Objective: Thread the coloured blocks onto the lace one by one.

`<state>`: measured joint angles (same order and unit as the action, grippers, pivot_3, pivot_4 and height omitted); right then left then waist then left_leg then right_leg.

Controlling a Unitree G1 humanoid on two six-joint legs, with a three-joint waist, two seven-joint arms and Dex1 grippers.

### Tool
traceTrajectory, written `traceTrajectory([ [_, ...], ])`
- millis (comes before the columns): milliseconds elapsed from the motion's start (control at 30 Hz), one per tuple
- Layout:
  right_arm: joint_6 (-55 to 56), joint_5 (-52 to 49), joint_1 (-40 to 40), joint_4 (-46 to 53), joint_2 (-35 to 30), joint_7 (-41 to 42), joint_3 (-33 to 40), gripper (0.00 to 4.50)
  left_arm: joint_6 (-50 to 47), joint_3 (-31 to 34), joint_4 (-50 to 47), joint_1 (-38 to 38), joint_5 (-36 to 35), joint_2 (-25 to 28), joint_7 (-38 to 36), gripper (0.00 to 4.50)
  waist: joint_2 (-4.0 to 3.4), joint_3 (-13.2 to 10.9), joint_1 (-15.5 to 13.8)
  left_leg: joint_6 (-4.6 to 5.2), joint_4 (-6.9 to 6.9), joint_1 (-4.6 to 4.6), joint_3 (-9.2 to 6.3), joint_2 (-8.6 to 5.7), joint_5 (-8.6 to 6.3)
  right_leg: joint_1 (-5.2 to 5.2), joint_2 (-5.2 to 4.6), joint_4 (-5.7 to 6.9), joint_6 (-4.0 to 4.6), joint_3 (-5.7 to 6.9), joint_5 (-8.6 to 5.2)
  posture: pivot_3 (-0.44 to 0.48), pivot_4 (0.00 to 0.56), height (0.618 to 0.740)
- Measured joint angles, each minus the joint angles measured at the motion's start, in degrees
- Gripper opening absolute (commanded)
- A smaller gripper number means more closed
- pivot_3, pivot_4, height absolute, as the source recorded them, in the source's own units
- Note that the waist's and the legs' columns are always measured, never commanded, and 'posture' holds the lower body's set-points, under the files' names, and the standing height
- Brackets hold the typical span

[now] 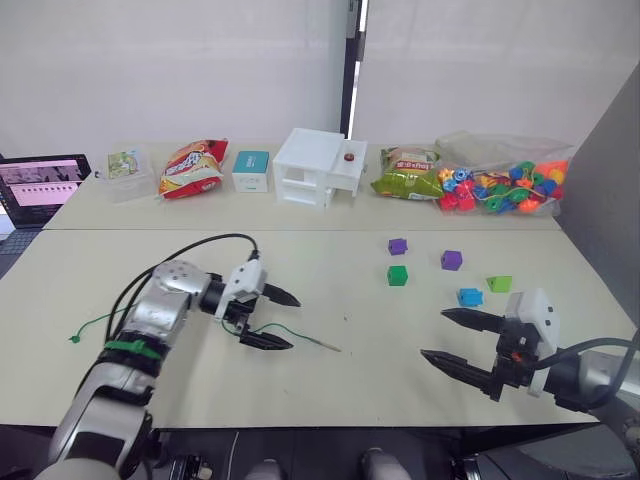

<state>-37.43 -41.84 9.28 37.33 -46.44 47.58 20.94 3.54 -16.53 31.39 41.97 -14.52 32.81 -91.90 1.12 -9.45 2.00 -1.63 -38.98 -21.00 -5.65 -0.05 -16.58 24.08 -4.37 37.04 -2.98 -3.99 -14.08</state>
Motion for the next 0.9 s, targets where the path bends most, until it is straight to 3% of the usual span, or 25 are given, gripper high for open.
traceTrajectory([
  [200, -1.2, -0.1, 2.6, 4.5, 2.9, -5.5, 0.1, 4.48, 8.7, -6.1, 9.5, 2.9, 2.3, -3.8, -0.2, 4.50, 0.00, 0.0, 0.0, 0.04, -0.09, -0.07, -0.09, -0.04, -0.02, 0.03, -0.01, 0.03, -0.02, 0.03, 0.00, 0.000, 0.150, 0.740],
  [467, -1.6, -1.3, 5.3, 7.4, 4.2, -8.8, 0.4, 4.48, 12.6, -7.2, 16.3, 6.8, 6.3, -7.7, -0.4, 4.50, 0.03, 0.0, -0.8, 0.05, -0.19, -0.04, -0.11, -0.06, -0.02, -0.08, -0.01, 0.01, -0.06, 0.03, 0.01, 0.000, 0.150, 0.740],
  [600, -1.6, -2.0, 5.7, 7.9, 4.2, -9.2, 0.9, 4.50, 13.1, -7.8, 16.6, 6.8, 6.2, -7.8, 0.1, 3.41, 0.03, 0.0, -1.0, 0.05, -0.19, -0.03, -0.12, -0.05, -0.03, -0.08, 0.00, 0.03, -0.06, 0.03, 0.01, 0.000, 0.150, 0.740],
  [800, -1.6, -2.2, 5.8, 7.9, 4.2, -10.2, 1.3, 4.50, 13.4, -8.0, 16.8, 7.0, 7.3, -9.2, 0.2, 1.24, 0.04, 0.0, -1.0, 0.08, -0.19, -0.01, -0.12, -0.06, -0.04, -0.11, 0.00, 0.03, -0.06, 0.03, 0.01, 0.000, 0.150, 0.740],
  [900, -1.6, -2.2, 5.7, 8.1, 4.2, -10.6, 1.3, 4.50, 13.9, -8.1, 16.9, 7.6, 8.5, -9.3, 0.3, 0.41, 0.05, 0.0, -1.0, 0.10, -0.19, 0.01, -0.12, -0.06, -0.05, -0.12, 0.00, 0.02, -0.06, 0.03, 0.00, 0.000, 0.150, 0.740],
])
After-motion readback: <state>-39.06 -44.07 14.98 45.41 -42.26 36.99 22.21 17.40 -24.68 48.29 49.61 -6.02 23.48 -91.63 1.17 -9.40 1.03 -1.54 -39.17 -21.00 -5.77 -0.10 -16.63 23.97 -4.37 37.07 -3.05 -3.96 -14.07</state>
